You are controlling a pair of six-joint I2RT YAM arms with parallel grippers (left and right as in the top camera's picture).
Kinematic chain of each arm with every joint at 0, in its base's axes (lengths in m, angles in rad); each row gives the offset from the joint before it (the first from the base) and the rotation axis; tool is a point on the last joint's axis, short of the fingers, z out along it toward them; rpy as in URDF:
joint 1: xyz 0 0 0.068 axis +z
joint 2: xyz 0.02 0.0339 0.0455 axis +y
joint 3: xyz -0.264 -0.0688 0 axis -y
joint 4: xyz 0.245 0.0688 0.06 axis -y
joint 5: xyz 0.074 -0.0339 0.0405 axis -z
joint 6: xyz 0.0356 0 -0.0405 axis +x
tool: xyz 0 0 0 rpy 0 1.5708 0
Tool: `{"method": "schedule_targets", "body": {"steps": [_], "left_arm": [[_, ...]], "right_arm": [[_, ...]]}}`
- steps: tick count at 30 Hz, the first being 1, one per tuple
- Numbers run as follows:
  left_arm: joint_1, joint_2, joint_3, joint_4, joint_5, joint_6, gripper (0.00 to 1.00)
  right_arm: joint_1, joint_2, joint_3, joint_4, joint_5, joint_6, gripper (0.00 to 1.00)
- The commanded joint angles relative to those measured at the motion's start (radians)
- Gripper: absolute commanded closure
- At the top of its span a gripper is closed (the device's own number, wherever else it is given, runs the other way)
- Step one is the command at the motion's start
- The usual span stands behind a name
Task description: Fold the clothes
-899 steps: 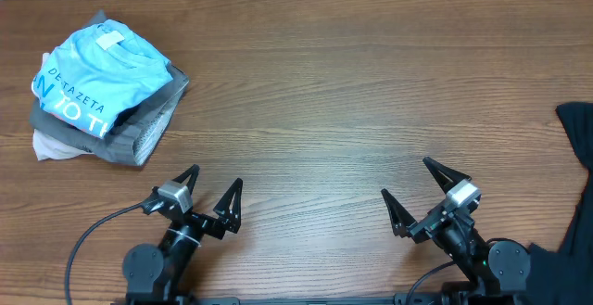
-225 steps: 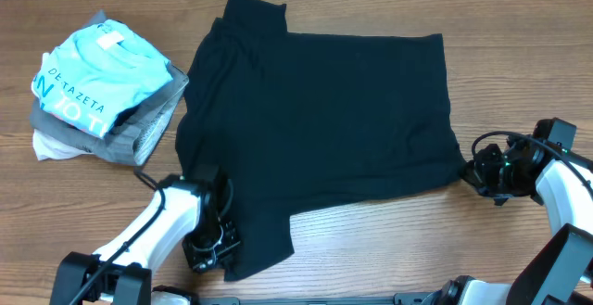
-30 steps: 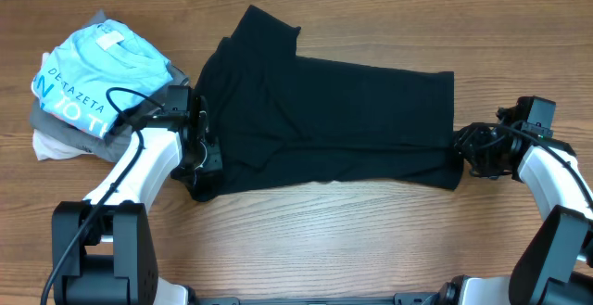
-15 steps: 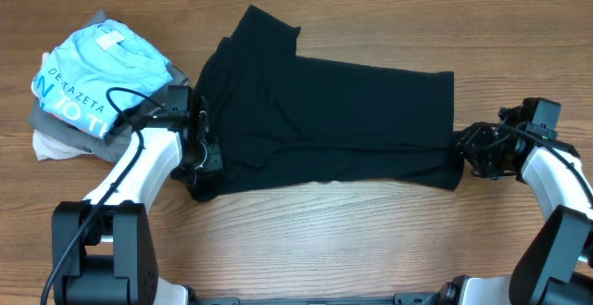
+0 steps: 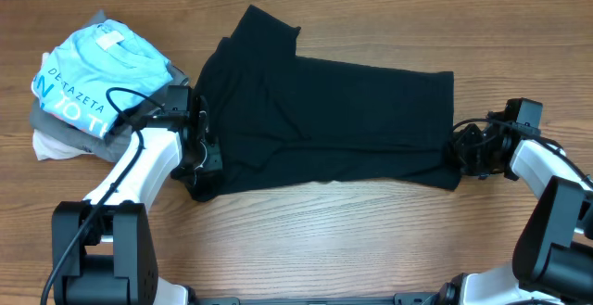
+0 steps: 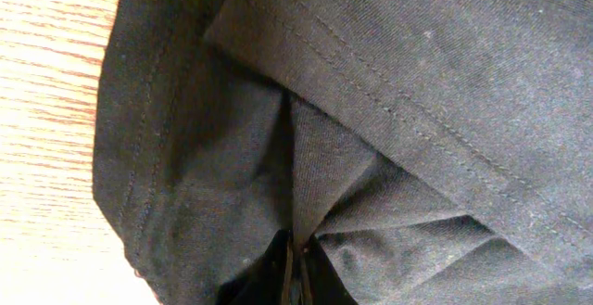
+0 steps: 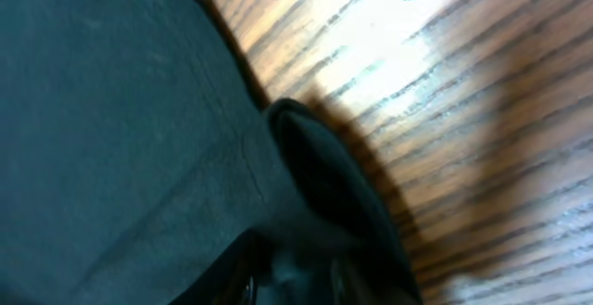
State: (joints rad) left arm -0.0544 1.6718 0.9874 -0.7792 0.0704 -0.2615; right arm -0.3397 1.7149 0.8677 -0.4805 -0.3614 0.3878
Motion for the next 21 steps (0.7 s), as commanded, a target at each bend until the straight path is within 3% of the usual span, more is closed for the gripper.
{"method": "schedule_targets", "body": {"steps": [1, 11, 21], "left_arm": [[0.002, -0.02, 0.02, -0.003, -0.007, 0.003, 0.95], [0.002, -0.02, 0.02, -0.006, -0.007, 0.003, 0.95], [0.002, -0.02, 0.02, -0.006, -0.006, 0.003, 0.96]], "right_arm": [[0.003, -0.011, 0.0, 0.016, -0.039, 0.004, 0.74], [0.003, -0.103, 0.02, 0.048, -0.123, 0.005, 0.9], [0.018, -0.101, 0.02, 0.121, -0.153, 0.005, 0.87]]}}
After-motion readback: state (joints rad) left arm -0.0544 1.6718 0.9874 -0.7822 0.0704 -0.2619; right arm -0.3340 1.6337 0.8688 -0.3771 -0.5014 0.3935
